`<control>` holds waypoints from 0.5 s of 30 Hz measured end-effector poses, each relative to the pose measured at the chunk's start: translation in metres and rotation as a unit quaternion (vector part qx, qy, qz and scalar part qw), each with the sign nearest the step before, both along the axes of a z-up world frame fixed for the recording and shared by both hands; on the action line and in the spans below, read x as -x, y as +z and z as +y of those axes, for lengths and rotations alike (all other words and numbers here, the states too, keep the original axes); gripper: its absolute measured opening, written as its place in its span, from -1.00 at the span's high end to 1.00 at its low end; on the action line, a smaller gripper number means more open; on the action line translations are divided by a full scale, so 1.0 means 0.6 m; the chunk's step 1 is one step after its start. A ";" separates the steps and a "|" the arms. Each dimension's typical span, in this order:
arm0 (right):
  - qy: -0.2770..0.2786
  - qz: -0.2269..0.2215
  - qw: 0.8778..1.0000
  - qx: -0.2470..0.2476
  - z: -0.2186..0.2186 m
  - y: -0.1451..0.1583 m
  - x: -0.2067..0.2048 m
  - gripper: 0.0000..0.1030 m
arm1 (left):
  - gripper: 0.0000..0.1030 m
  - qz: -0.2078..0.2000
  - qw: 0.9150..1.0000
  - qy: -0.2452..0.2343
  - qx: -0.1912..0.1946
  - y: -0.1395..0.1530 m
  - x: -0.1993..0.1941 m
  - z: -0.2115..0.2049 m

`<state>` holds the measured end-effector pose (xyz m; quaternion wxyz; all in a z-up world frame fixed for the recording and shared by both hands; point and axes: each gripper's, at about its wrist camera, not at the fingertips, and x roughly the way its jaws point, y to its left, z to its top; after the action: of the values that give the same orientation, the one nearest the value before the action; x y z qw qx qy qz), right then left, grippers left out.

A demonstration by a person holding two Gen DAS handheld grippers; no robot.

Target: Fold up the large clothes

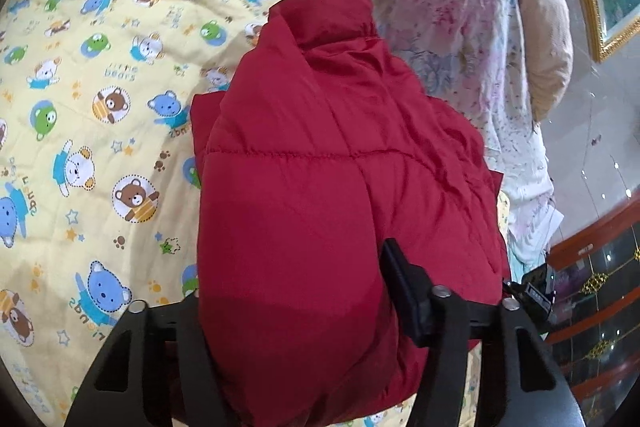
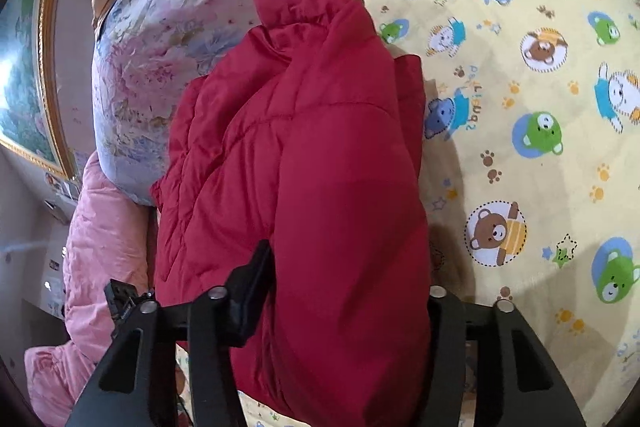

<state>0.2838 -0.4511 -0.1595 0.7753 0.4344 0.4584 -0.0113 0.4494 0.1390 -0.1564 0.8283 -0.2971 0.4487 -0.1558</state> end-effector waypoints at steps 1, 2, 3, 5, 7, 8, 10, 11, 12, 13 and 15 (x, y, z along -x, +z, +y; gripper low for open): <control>-0.001 -0.002 1.000 0.001 0.001 0.004 0.000 0.09 | -0.02 -0.002 1.000 -0.001 0.001 0.002 0.000 0.000; -0.002 -0.004 1.000 0.001 0.001 0.007 0.000 0.14 | 0.02 -0.004 1.000 -0.002 0.002 0.005 0.003 0.002; -0.003 -0.007 1.000 0.002 0.002 0.011 0.001 0.17 | 0.06 -0.007 1.000 -0.004 0.002 0.009 0.004 0.002; -0.007 -0.012 1.000 0.003 0.005 0.021 0.002 0.26 | 0.11 -0.014 1.000 -0.007 -0.002 0.020 0.010 0.003; -0.005 -0.019 1.000 0.010 0.013 0.038 0.009 0.29 | 0.16 -0.026 0.999 -0.014 -0.013 0.039 0.023 0.001; -0.003 -0.022 1.000 0.012 0.016 0.045 0.012 0.31 | 0.18 -0.032 0.999 -0.018 -0.015 0.049 0.032 0.002; 0.002 -0.031 0.999 0.012 0.025 0.064 0.026 0.33 | 0.22 -0.048 0.998 -0.026 -0.018 0.070 0.055 0.003; 0.004 -0.035 0.999 0.013 0.029 0.072 0.033 0.34 | 0.24 -0.052 0.998 -0.030 -0.017 0.077 0.067 0.007; 0.007 -0.039 0.999 0.014 0.033 0.079 0.042 0.34 | 0.25 -0.056 0.998 -0.032 -0.017 0.085 0.081 0.010; 0.010 -0.042 0.999 0.014 0.039 0.087 0.054 0.35 | 0.26 -0.061 0.997 -0.034 -0.017 0.093 0.098 0.012; 0.012 -0.047 0.999 0.011 0.051 0.098 0.078 0.35 | 0.27 -0.063 0.997 -0.037 -0.016 0.099 0.130 0.018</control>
<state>0.2372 -0.4205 -0.1008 0.8004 0.4205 0.4270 0.0137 0.3712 0.1499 -0.0968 0.8533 -0.2562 0.4087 -0.1977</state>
